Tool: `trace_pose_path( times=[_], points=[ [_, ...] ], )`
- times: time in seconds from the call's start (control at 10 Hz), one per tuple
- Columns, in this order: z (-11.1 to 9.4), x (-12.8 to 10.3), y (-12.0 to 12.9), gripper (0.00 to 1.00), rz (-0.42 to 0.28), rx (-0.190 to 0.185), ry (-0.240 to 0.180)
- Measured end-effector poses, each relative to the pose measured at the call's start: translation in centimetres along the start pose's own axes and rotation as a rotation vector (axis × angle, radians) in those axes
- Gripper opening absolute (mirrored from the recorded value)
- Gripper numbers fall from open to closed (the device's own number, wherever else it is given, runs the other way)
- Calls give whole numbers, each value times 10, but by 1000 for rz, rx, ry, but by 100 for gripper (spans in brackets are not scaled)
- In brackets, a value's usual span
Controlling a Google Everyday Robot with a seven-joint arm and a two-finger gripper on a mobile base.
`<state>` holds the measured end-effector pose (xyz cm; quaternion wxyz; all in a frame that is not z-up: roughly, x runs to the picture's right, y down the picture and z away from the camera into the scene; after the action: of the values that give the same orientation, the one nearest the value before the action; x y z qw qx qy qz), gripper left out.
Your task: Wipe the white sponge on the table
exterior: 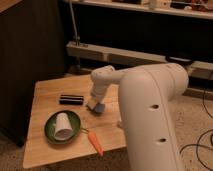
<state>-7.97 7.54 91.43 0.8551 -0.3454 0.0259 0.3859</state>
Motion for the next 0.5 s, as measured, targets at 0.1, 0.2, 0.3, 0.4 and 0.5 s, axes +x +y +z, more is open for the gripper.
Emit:
trace_pose_path(
  times=[0.1,0.2,0.3,0.4,0.5],
  points=[
    [3,-12,-9,47,10,4,-4],
    [3,-19,-27,47,36,8,0],
    [3,-26,-41,47,60,7,0],
    [2,-35,-52,47,78,8,-7],
    [1,-41,-72,47,116,4,-5]
  ],
)
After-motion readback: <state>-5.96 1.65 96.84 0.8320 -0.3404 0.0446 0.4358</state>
